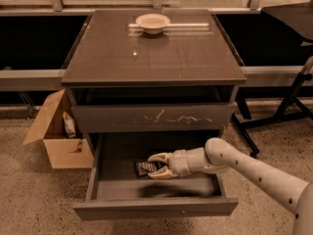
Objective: Pick rxbar chocolate from middle drawer and place on counter
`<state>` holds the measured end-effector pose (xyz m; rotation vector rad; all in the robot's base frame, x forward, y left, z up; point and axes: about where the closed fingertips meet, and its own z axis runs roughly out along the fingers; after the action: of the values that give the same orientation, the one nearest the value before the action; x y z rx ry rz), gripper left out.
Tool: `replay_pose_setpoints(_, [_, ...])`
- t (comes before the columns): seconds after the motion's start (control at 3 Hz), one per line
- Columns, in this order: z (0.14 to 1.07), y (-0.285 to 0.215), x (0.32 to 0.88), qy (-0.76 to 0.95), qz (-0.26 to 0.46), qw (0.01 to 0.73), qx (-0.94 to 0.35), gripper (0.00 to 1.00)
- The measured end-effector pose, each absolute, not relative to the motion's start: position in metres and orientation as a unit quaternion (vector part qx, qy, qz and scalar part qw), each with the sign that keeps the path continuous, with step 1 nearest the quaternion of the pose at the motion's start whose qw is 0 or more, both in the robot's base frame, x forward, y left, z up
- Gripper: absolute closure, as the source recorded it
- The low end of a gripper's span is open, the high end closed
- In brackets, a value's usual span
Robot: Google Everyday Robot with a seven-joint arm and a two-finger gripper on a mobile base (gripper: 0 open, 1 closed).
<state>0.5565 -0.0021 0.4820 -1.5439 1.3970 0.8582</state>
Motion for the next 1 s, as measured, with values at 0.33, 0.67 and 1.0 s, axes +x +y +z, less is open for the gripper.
replay_pose_setpoints(0.33, [0.485, -0.001, 0.556, 0.559, 0.343, 0.433, -0.618, 1.0])
replay_pose_setpoints(0.67, [0.491, 0.001, 0.555, 0.556, 0.341, 0.439, -0.617, 1.0])
replay_pose_setpoints(1.0, [0.541, 0.011, 0.545, 0.547, 0.316, 0.458, -0.625, 1.0])
